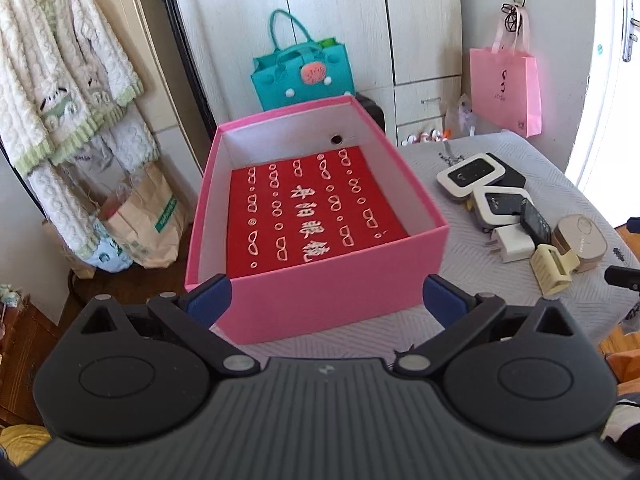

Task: Organize rigid objects
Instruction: 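Move the left tool over the pink box while the right tool grasps the beige power bank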

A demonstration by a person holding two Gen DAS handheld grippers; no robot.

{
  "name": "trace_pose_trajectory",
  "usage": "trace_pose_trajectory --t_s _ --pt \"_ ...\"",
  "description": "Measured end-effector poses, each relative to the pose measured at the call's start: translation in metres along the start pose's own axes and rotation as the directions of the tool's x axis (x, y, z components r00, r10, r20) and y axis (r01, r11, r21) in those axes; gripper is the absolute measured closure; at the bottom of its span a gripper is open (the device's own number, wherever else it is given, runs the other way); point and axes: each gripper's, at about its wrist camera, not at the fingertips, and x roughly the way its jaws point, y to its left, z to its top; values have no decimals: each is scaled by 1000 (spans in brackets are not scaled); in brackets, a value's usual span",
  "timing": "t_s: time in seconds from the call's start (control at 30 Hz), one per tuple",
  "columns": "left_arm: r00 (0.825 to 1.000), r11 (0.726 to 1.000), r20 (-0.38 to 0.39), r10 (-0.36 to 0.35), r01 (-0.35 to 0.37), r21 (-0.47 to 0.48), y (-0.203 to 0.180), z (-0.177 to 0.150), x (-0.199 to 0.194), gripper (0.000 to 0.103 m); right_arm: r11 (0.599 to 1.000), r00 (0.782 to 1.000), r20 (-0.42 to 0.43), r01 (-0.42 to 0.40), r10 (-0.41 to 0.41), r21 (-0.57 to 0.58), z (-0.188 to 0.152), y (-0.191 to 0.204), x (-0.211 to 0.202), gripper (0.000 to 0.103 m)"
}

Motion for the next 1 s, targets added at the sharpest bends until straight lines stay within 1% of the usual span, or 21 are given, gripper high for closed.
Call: trace_pose_trajectory --t_s 0.07,0.1,0.13,0.2,0.3,0.47,0.53,0.6,0.63,0.67,0.7,0.77,0.83,0.87,0.9,0.93,0.97,1.0 --pt "1000 1000 -19 -20 20 -19 13 5 1 0 1000 1000 -15 2 -2 0 -3 -6 6 5" --pt "1000 1000 -22 -15 14 -22 19 8 2 0 1000 1000 -22 4 -4 -4 -4 -10 9 9" --pt "1000 1000 -24 1 -2 -22 24 11 3 0 1000 1000 -29 6 -7 -9 -6 -12 12 15" --pt "999 999 -26 45 -45 -14 32 18 7 0 1000 999 -47 14 -15 -23 -8 -18 17 18" --pt "995 996 -48 82 -83 -24 48 33 19 1 998 998 -67 12 -16 -58 -11 -21 24 24" --pt "986 988 -95 138 -144 -56 71 56 51 5 997 994 -104 21 -29 -80 -10 -24 40 24" --pt "981 984 -114 157 -165 -63 78 61 65 10 996 992 -119 27 -36 -81 -10 -26 49 24" --pt "977 983 -134 165 -175 -64 83 65 78 17 996 991 -129 31 -41 -79 -9 -27 55 21" --pt "977 983 -141 162 -172 -66 86 65 84 19 997 990 -134 28 -38 -78 -9 -28 59 20" --pt "976 983 -149 159 -170 -69 88 65 89 24 997 990 -137 28 -39 -78 -8 -28 61 20" --pt "975 983 -159 156 -169 -74 92 65 96 33 996 990 -138 31 -42 -79 -7 -28 64 20" --pt "971 983 -185 149 -166 -75 97 64 108 43 997 989 -140 35 -45 -73 -5 -30 68 20" --pt "967 984 -211 141 -161 -78 99 62 121 44 998 989 -141 34 -42 -59 -3 -33 72 20" --pt "965 984 -221 140 -161 -80 100 62 126 47 998 989 -142 31 -39 -56 -3 -34 75 20" --pt "962 982 -231 146 -169 -84 101 61 132 55 998 989 -143 29 -37 -57 -2 -34 78 19" --pt "959 981 -236 155 -179 -80 102 61 138 61 998 989 -141 32 -39 -54 -1 -35 81 19" --pt "957 980 -238 165 -187 -70 103 61 142 73 998 989 -142 31 -38 -52 1 -35 84 20" --pt "955 979 -238 174 -194 -63 103 61 147 79 998 989 -145 28 -36 -55 3 -35 86 20"
